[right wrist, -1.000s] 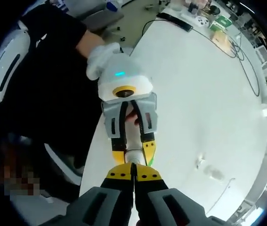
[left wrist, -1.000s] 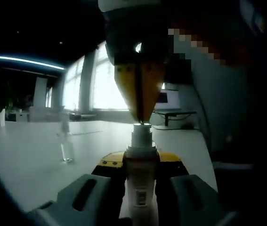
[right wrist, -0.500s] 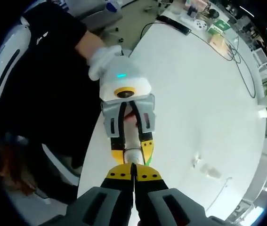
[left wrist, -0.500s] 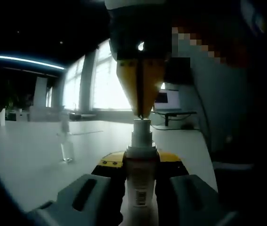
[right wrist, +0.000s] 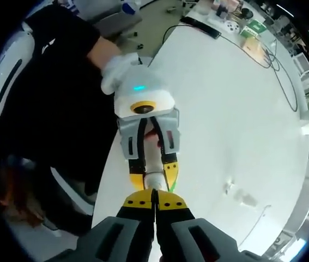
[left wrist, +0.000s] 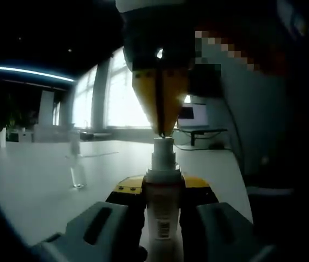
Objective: Clamp pump bottle remove cover press pump head put on cover
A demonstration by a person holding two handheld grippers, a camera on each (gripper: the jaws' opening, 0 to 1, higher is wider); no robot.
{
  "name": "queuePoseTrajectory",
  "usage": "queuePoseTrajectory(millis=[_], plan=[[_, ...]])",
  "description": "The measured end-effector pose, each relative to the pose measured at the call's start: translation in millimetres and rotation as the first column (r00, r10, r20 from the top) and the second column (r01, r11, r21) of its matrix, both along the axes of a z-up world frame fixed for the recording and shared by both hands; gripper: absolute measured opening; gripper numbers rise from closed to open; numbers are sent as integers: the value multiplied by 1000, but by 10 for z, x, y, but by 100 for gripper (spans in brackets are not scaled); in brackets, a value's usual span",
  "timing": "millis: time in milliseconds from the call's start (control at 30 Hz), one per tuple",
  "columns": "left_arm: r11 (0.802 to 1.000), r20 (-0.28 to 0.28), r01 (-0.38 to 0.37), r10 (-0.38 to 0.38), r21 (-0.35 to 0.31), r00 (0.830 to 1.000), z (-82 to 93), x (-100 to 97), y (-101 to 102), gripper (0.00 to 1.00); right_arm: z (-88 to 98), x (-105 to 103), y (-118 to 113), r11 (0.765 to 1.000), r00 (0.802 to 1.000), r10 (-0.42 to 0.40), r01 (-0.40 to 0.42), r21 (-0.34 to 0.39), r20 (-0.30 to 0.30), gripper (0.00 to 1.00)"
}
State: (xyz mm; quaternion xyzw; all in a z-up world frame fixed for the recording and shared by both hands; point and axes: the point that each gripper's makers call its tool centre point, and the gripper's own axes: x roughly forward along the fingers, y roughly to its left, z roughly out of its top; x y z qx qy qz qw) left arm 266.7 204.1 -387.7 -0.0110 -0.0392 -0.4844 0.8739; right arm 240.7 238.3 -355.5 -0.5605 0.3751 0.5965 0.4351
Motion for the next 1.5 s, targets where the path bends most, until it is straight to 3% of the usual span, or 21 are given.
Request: queuePoseTrajectory(millis=[767,1267,1500], plan=[[1000,-5,-5,5,-1,1000,-3,3,2,14,-30,-13,-7,1000,1000,-9,9,-21,6,0],[1000,-4,-5,5,-1,1000,-4,-2,0,14,-3,-2,-13,1000,1000,-29,29,12,12,0],[1000,-5,-5,5,-3,1000,-1,-2,-2,14,0,-3,-8,1000,1000,-5,5,-20,24,0]])
